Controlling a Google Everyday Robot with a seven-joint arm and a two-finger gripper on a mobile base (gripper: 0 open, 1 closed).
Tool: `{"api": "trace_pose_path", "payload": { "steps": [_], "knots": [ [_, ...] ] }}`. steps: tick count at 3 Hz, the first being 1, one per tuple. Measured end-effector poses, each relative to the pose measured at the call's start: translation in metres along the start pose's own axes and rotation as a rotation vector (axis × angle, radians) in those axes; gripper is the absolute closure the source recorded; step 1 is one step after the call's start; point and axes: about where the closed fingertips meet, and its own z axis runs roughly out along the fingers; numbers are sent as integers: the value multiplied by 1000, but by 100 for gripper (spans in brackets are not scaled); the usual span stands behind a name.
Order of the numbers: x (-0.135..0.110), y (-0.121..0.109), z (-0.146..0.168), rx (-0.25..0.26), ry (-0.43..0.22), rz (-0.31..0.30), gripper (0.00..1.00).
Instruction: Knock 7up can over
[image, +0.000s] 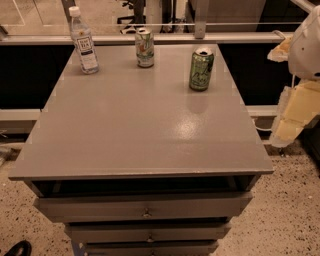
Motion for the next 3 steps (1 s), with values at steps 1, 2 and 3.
{"api": "trace_pose_path", "payload": {
  "steps": [1, 2, 3],
  "knots": [
    [0, 0, 0, 1, -1, 0, 0],
    [-8, -13, 6, 16, -29, 0, 0],
    [-44, -55, 38, 29, -151, 0, 0]
  ]
}}
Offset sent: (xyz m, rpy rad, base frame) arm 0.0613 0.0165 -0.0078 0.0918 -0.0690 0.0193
